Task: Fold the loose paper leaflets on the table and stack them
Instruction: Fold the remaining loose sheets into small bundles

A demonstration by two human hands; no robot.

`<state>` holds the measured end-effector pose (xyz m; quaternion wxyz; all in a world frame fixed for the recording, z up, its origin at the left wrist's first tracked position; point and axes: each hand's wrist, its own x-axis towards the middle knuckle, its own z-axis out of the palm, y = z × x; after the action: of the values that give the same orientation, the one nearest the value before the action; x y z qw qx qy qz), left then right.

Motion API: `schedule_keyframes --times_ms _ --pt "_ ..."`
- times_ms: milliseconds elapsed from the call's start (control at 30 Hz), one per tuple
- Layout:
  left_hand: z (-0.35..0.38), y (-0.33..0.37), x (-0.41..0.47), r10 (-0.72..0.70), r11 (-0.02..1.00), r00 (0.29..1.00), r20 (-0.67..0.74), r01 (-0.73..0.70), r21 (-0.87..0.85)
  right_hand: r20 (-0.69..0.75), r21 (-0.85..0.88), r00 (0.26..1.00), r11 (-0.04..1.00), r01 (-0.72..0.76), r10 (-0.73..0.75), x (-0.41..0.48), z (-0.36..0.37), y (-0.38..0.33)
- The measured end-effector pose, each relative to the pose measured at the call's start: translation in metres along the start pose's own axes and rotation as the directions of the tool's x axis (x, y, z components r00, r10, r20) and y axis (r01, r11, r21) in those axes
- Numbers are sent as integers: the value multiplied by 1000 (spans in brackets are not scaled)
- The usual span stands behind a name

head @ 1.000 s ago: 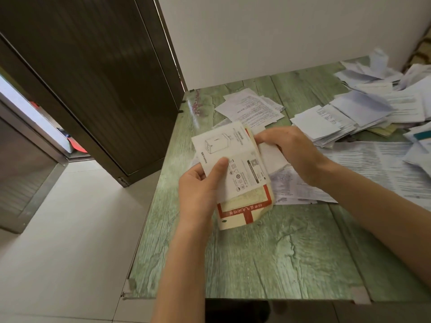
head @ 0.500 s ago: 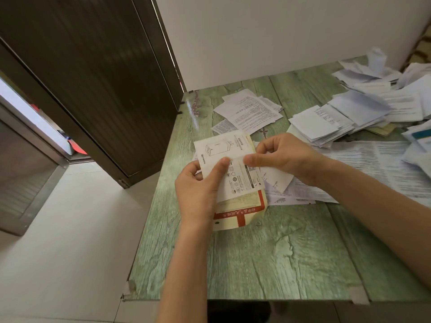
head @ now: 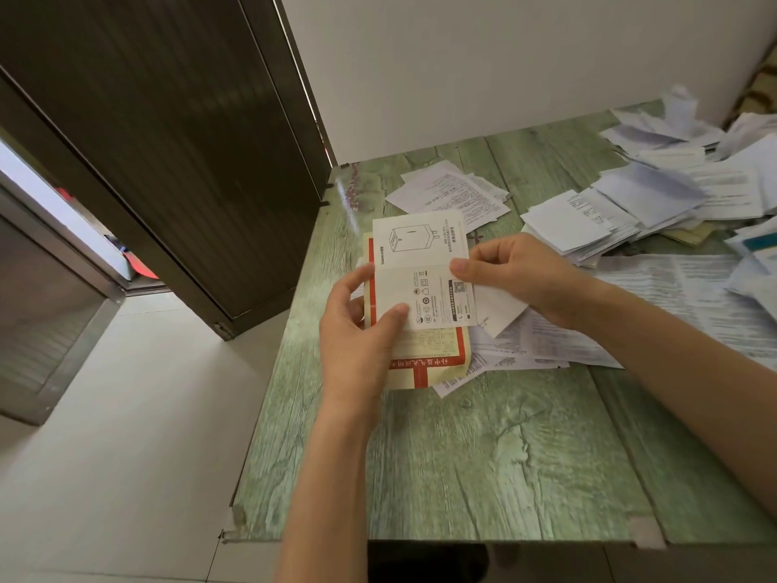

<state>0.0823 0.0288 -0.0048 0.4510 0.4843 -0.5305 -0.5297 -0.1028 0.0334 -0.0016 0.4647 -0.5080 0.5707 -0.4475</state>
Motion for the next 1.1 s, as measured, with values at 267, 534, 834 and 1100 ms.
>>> schedule_keyframes --times_ms 267,534,834,1100 --pt "0 -1 -1 9 1000 1000 12 -9 -14 -66 -91 989 988 123 -130 2 5 6" --pt "4 3 -2 109 994 994 -22 -108 30 80 -887 567 201 416 -820 4 13 11" --pt "6 4 -4 152 988 988 -32 -151 26 61 -662 662 466 587 -747 1 18 8" --pt "2 4 -3 83 996 994 -67 -84 -17 -425 -322 765 870 373 -485 0 5 -2"
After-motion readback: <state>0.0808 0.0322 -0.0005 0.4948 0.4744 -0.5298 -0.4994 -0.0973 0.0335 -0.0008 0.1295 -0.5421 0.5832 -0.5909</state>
